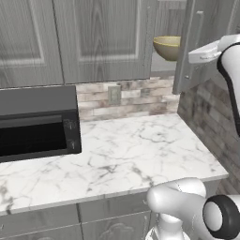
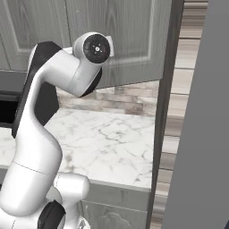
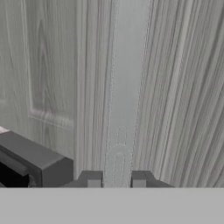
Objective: Move the bowls from the cabinet to the plates on the dining table.
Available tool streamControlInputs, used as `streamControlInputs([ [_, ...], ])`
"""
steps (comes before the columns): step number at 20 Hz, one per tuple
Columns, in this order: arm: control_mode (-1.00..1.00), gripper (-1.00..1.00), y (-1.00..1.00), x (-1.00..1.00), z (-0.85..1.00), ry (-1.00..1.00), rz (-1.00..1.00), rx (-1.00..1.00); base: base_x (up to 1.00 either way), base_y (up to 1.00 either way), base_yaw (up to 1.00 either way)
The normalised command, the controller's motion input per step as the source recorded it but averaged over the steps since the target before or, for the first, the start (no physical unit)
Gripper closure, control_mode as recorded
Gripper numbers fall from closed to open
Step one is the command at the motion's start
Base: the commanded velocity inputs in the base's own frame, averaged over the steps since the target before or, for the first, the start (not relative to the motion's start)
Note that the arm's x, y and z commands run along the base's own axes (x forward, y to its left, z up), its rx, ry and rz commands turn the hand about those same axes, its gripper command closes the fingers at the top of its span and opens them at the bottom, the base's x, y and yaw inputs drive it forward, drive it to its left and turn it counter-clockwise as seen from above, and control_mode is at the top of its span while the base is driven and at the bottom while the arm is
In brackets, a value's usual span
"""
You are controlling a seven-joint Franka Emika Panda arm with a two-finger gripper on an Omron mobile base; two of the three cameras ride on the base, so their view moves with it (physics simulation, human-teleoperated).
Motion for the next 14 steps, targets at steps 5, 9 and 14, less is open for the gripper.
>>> streamControlInputs([
  [5, -1.00, 1.00, -0.21, -0.38, 0.00, 0.00, 0.05, 0.00, 0.00, 0.00, 0.00],
  [9, -1.00, 1.00, -0.08, -0.28, 0.00, 0.00, 0.02, 0.00, 0.00, 0.00, 0.00],
  [14, -1.00, 1.00, -0.12, -0.30, 0.01, -0.01, 0.00, 0.00, 0.00, 0.00, 0.00],
])
